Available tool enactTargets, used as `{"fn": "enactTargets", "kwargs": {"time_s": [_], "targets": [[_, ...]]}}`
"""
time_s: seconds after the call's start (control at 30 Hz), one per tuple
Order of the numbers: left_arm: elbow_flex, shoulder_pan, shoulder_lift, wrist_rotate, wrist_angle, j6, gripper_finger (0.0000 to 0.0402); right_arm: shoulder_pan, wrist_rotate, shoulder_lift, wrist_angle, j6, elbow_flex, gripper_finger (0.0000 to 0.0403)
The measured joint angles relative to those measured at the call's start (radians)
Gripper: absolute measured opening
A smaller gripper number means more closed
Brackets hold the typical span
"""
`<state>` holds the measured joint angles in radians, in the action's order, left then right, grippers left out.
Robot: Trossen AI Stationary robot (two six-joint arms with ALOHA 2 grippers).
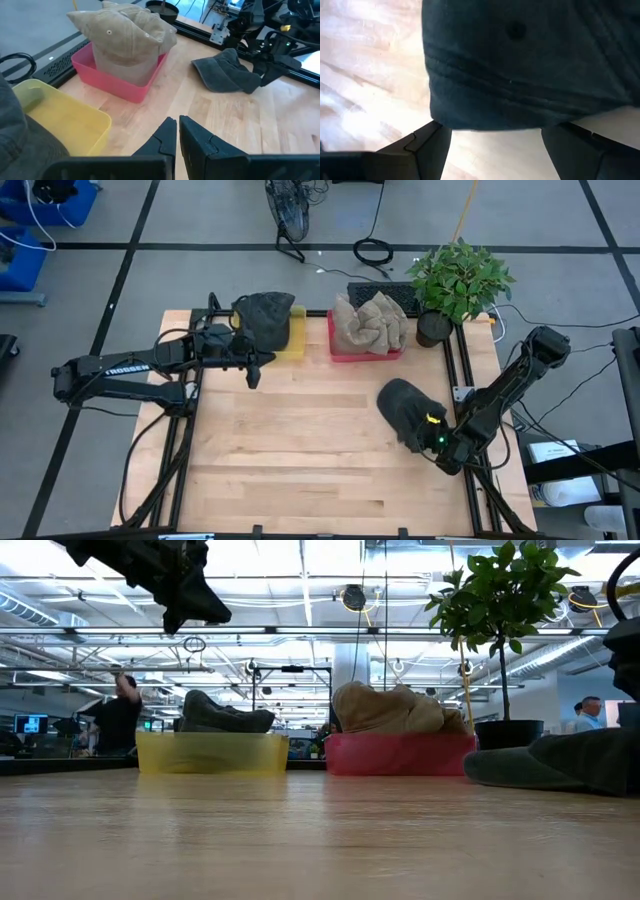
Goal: Pick & Place hat
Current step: Put the black cap into the yellow bin
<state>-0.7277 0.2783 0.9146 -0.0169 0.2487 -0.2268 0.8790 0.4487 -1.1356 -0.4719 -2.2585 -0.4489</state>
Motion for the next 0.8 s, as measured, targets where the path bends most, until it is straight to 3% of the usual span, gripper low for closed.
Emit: {"fn": "enactTargets", "kwargs": {"time_s": [0.13, 0.53, 0.8], "targets": [[0.0, 0.0, 0.0, 0.002, -0.002, -0.012, 0.0026, 0.0, 0.027, 0.022, -0.022, 0.005, 0.001, 0.028], [0.0, 0.001, 0.0, 0.003, -0.016, -0.014, 0.0026, -0.005, 0.241, 0.111, -0.031, 0.057, 0.001, 0.0277], [0.0, 0.001, 0.0, 0.019, -0.016, -0.014, 0.0026, -0.152, 0.235, 0.071, -0.129, 0.049, 0.001, 0.0272]]}}
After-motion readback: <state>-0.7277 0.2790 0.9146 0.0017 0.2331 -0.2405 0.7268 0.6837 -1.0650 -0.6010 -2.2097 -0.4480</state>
